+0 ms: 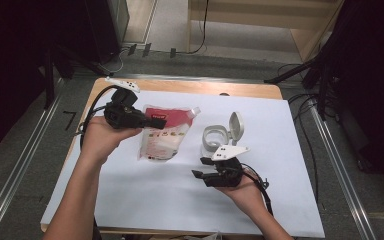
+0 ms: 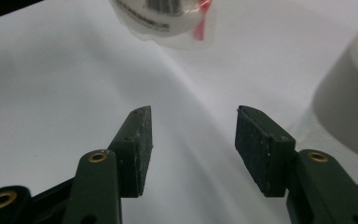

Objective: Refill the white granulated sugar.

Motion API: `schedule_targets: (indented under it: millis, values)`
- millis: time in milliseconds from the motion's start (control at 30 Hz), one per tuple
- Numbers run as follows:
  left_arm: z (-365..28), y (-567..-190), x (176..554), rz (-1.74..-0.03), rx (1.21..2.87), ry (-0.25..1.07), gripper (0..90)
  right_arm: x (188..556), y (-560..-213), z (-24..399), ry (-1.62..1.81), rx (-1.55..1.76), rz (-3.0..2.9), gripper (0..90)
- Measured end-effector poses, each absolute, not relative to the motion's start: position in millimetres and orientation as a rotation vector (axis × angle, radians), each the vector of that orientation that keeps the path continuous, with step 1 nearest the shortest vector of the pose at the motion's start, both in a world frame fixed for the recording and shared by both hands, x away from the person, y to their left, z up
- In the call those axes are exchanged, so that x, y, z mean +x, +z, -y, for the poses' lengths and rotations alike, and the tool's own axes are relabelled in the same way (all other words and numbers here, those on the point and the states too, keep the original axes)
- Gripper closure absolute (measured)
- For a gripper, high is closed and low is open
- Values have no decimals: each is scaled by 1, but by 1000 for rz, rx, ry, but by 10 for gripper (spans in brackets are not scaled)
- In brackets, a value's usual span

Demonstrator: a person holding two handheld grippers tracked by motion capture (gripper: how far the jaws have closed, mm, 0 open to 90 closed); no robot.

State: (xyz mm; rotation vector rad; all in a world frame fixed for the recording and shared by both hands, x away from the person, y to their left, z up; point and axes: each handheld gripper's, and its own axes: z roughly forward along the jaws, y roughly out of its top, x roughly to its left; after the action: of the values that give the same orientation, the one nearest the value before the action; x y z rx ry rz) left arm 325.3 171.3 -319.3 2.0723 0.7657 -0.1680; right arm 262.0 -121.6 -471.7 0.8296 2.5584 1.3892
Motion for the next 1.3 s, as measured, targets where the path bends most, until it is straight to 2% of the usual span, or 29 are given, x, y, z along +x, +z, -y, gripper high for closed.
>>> schedule_targets:
  millis: [133,633,1000,1133,1300]
  values:
    - [-167,-317,322,-722,2077,-195,900,263,-477,108,1394,821,-2585,471]
    - [-151,-321,320,-743,2103,-248,900,275,-500,77,1387,862,-2515,528]
    - [-153,-325,325,-803,1993,-378,900,270,-513,60,1425,769,-2412,545]
    - [-153,-327,326,-819,1982,-359,900,268,-509,57,1461,741,-2374,558]
    - [-148,-325,324,-841,2011,-249,900,264,-505,54,1481,747,-2431,559]
